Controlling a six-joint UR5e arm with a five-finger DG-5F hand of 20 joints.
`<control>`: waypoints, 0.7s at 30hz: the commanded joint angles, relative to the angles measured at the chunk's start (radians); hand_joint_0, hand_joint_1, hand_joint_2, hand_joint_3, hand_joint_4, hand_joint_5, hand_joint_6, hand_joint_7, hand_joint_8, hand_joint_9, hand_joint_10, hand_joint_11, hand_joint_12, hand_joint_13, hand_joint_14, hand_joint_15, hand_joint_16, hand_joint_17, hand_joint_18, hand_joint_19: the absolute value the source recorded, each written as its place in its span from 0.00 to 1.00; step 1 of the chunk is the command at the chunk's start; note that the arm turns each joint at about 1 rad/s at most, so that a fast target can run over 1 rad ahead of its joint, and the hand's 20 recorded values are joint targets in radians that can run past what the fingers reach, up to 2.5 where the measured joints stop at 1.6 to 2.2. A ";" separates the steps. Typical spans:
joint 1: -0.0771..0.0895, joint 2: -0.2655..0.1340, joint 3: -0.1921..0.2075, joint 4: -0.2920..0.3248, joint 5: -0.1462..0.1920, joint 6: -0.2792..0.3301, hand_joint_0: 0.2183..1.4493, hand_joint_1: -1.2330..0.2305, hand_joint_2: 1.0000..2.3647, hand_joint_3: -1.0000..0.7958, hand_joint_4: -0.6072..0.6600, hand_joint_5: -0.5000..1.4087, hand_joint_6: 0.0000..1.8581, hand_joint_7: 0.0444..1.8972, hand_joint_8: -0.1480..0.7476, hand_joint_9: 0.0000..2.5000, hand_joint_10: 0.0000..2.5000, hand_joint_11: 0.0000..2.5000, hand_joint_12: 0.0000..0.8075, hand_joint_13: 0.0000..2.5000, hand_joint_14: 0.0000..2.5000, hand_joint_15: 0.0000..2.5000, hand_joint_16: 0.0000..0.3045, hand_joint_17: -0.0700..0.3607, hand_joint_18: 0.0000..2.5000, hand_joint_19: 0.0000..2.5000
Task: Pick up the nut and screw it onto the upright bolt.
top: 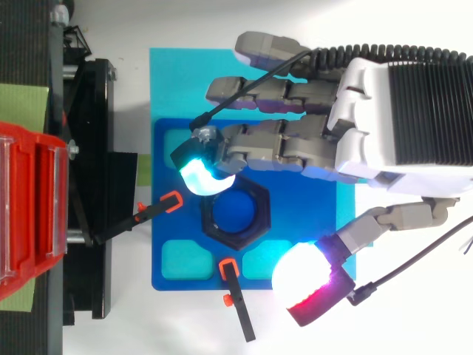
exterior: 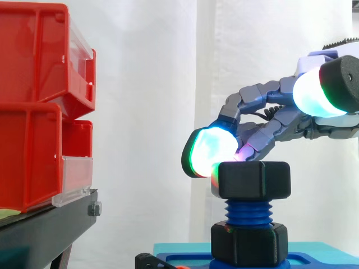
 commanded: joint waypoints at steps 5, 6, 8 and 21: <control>-0.006 0.000 0.000 -0.001 -0.002 -0.002 0.18 0.63 0.00 0.28 0.62 0.24 0.27 0.66 0.48 0.31 0.00 0.00 0.43 0.17 0.00 0.00 0.15 0.41 0.03 0.00; -0.011 0.000 0.000 -0.006 -0.002 -0.002 0.18 0.63 0.00 0.28 0.62 0.24 0.27 0.66 0.48 0.32 0.00 0.01 0.43 0.17 0.00 0.00 0.15 0.40 0.03 0.00; -0.012 0.000 0.000 -0.008 -0.002 -0.002 0.18 0.63 0.00 0.28 0.62 0.25 0.27 0.67 0.48 0.33 0.00 0.01 0.43 0.18 0.00 0.00 0.15 0.40 0.04 0.00; -0.027 0.002 0.002 -0.061 -0.002 -0.012 0.20 0.60 0.00 0.28 0.60 0.27 0.27 0.72 0.46 0.40 0.00 0.02 0.40 0.24 0.00 0.00 0.13 0.37 0.11 0.00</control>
